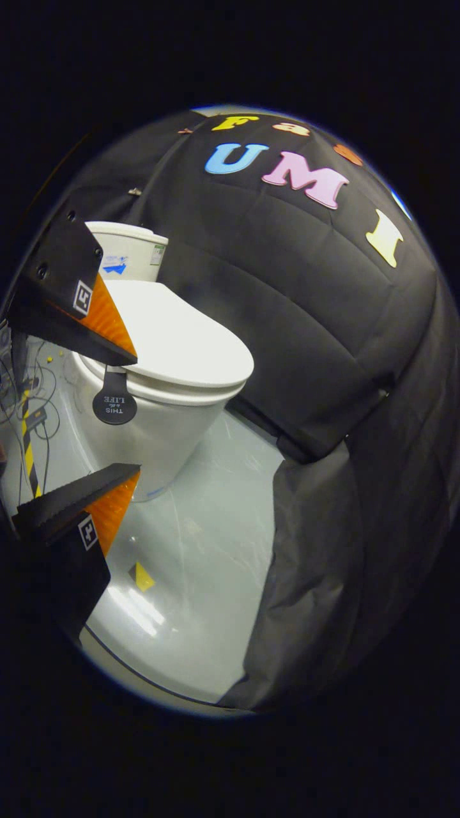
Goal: Open the toilet lid.
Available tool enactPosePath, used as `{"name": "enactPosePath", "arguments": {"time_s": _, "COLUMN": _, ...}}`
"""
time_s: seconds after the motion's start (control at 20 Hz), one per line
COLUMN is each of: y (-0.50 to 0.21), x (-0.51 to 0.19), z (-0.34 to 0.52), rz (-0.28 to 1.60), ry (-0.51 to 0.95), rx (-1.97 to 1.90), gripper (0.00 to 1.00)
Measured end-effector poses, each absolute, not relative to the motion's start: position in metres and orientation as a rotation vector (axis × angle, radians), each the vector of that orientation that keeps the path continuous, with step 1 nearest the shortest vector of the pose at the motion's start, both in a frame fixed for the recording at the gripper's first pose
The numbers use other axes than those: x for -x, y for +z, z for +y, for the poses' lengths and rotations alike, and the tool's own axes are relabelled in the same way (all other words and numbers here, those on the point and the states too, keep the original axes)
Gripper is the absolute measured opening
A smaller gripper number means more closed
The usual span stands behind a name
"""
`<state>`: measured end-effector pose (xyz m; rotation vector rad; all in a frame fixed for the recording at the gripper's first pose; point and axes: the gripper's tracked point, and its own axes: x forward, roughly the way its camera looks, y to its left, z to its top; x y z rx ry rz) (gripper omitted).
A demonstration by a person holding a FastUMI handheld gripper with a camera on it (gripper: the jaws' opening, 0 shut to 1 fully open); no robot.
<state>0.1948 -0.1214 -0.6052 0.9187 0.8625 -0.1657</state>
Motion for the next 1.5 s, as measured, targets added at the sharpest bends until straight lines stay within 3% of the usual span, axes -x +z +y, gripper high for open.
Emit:
{"name": "enactPosePath", "arguments": {"time_s": 0.1, "y": -0.615, "x": -0.193, "z": -0.115, "rz": 0.888, "ry": -0.173, "rx": -1.044, "gripper": 0.92}}
{"name": "enactPosePath", "arguments": {"time_s": 0.15, "y": -0.620, "x": -0.195, "z": -0.114, "rz": 0.883, "ry": -0.178, "rx": -1.086, "gripper": 0.82}}
{"name": "enactPosePath", "arguments": {"time_s": 0.2, "y": -0.623, "x": -0.199, "z": -0.115, "rz": 0.871, "ry": -0.185, "rx": -1.110, "gripper": 0.79}}
{"name": "enactPosePath", "arguments": {"time_s": 0.45, "y": -0.619, "x": -0.203, "z": -0.104, "rz": 0.889, "ry": -0.129, "rx": -1.239, "gripper": 0.20}}
{"name": "enactPosePath", "arguments": {"time_s": 0.6, "y": -0.629, "x": -0.222, "z": -0.107, "rz": 0.870, "ry": -0.142, "rx": -1.250, "gripper": 0.20}}
{"name": "enactPosePath", "arguments": {"time_s": 0.65, "y": -0.628, "x": -0.214, "z": -0.098, "rz": 0.874, "ry": -0.152, "rx": -1.241, "gripper": 0.08}}
{"name": "enactPosePath", "arguments": {"time_s": 1.1, "y": -0.567, "x": -0.214, "z": -0.086, "rz": 0.847, "ry": -0.156, "rx": -1.013, "gripper": 0.05}}
{"name": "enactPosePath", "arguments": {"time_s": 1.5, "y": -0.470, "x": -0.233, "z": -0.047, "rz": 0.778, "ry": -0.123, "rx": -0.828, "gripper": 0.05}}
